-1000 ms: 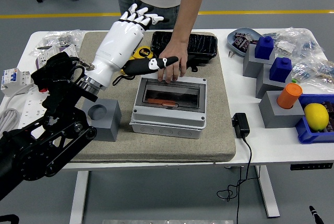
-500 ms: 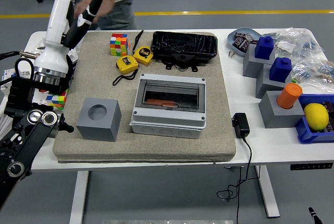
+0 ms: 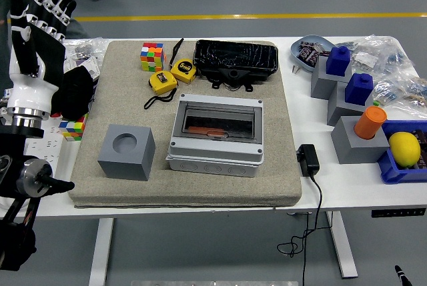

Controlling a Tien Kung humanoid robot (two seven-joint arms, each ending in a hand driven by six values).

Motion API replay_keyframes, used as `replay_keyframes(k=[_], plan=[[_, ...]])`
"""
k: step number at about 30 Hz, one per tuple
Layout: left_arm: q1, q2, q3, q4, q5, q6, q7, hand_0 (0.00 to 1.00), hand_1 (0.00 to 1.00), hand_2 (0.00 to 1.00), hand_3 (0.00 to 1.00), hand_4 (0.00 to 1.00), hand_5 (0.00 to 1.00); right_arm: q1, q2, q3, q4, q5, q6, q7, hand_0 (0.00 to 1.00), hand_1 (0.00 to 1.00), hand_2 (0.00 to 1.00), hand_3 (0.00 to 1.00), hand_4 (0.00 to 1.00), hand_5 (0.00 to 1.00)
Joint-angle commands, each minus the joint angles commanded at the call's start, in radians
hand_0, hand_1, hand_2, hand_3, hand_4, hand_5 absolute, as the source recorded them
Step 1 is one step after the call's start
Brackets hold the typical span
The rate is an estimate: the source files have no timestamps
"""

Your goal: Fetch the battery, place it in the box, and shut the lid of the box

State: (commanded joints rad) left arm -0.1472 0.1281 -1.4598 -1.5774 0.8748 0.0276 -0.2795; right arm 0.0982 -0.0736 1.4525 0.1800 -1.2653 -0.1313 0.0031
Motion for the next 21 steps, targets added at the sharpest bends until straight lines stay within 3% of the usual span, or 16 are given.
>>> replay_keyframes(k=[1, 2, 7, 8, 10, 19, 20, 21], plan=[[0.006, -0.003, -0.004, 0.0, -0.036, -0.014, 0.003, 0.897, 0.915, 0.9, 0.879, 0.998, 0.998, -0.001, 0.0, 0.001, 0.0, 0.0, 0.0, 0.0, 0.857, 0.826, 0.775, 0.789, 0.998, 0.998], [0.011, -0.006, -0.008, -0.001, -0.071, -0.024, 0.007, 0.822, 0.886, 0.892, 0.879, 0.998, 0.998, -0.002, 0.001, 0.001, 0.0, -0.001, 0.0, 0.001, 0.857, 0.826, 0.775, 0.789, 0.998, 0.998], [0.019, -0.019, -0.016, -0.005, -0.181, -0.068, 0.034, 0.822, 0.886, 0.892, 0.879, 0.998, 0.998, -0.005, 0.003, 0.008, 0.0, -0.002, 0.0, 0.001, 0.857, 0.826, 0.775, 0.789, 0.998, 0.998], [0.018, -0.02, -0.015, -0.006, -0.187, -0.07, 0.037, 0.781, 0.821, 0.812, 0.809, 0.998, 0.998, -0.005, 0.003, 0.011, 0.0, -0.004, 0.0, 0.0, 0.86, 0.826, 0.774, 0.789, 0.998, 0.998], [0.016, -0.02, -0.006, -0.007, -0.224, -0.091, 0.044, 0.781, 0.821, 0.812, 0.809, 0.998, 0.998, -0.003, 0.002, 0.014, 0.0, -0.005, 0.0, 0.001, 0.86, 0.826, 0.774, 0.789, 0.998, 0.998], [0.001, -0.042, 0.009, 0.003, -0.597, -0.352, 0.158, 0.825, 0.824, 0.8, 0.796, 0.998, 0.998, -0.002, 0.005, 0.019, 0.0, -0.009, 0.001, 0.002, 0.862, 0.825, 0.775, 0.789, 0.998, 0.998], [0.0, -0.045, 0.007, 0.003, -0.643, -0.365, 0.166, 0.645, 0.72, 0.735, 0.784, 0.998, 0.998, -0.003, 0.005, 0.02, 0.0, -0.011, 0.0, 0.001, 0.859, 0.825, 0.774, 0.789, 0.998, 0.998], [0.0, -0.046, 0.006, 0.004, -0.673, -0.37, 0.169, 0.645, 0.72, 0.735, 0.784, 0.998, 0.998, -0.003, 0.005, 0.021, 0.0, -0.011, 0.0, 0.001, 0.859, 0.825, 0.774, 0.789, 0.998, 0.998]])
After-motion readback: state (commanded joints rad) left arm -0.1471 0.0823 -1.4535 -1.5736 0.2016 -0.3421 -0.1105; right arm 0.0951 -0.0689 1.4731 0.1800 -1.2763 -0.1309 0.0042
